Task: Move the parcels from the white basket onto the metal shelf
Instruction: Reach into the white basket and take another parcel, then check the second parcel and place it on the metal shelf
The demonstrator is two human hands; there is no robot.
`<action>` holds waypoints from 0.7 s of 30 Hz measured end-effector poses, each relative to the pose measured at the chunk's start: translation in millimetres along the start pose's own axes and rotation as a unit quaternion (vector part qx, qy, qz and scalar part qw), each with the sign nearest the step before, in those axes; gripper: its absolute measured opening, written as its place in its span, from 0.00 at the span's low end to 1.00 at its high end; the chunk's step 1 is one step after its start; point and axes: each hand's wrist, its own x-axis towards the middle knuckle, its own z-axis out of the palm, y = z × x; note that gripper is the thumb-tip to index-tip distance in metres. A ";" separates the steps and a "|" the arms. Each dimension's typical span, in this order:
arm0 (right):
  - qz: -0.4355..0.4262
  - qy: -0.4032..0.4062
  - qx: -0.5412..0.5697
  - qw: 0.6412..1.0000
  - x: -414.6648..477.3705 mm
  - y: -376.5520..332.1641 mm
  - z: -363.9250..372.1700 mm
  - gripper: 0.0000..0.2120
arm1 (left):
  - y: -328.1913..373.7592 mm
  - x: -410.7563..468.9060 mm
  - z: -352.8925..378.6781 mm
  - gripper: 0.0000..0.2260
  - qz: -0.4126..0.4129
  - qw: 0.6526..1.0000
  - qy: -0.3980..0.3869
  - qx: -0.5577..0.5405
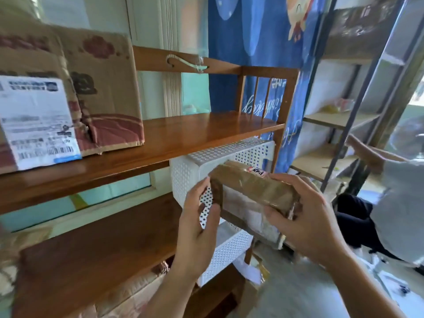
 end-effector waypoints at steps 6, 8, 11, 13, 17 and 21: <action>-0.105 -0.137 0.178 0.969 -46.8 -97.2 1.9 0.27 | 84.3 -68.3 -95.7 0.29 -0.043 0.989 0.098 -0.098; -0.125 -0.167 0.237 0.949 -54.7 -131.5 20.5 0.28 | 110.7 -90.9 -134.8 0.23 -0.029 0.988 0.137 -0.060; -0.151 -0.198 0.314 0.916 -66.7 -183.7 53.7 0.29 | 143.5 -123.9 -192.7 0.20 -0.002 0.980 0.195 -0.036; -0.170 -0.218 0.351 0.895 -78.2 -225.0 79.7 0.30 | 167.4 -148.0 -237.9 0.20 0.023 0.972 0.234 0.008; -0.200 -0.251 0.409 0.854 -108.8 -309.9 123.8 0.36 | 207.6 -195.4 -323.8 0.26 0.070 0.949 0.297 0.084; -0.187 -0.261 0.465 0.825 -151.8 -389.7 164.1 0.37 | 240.4 -243.3 -403.7 0.29 0.131 0.934 0.315 0.102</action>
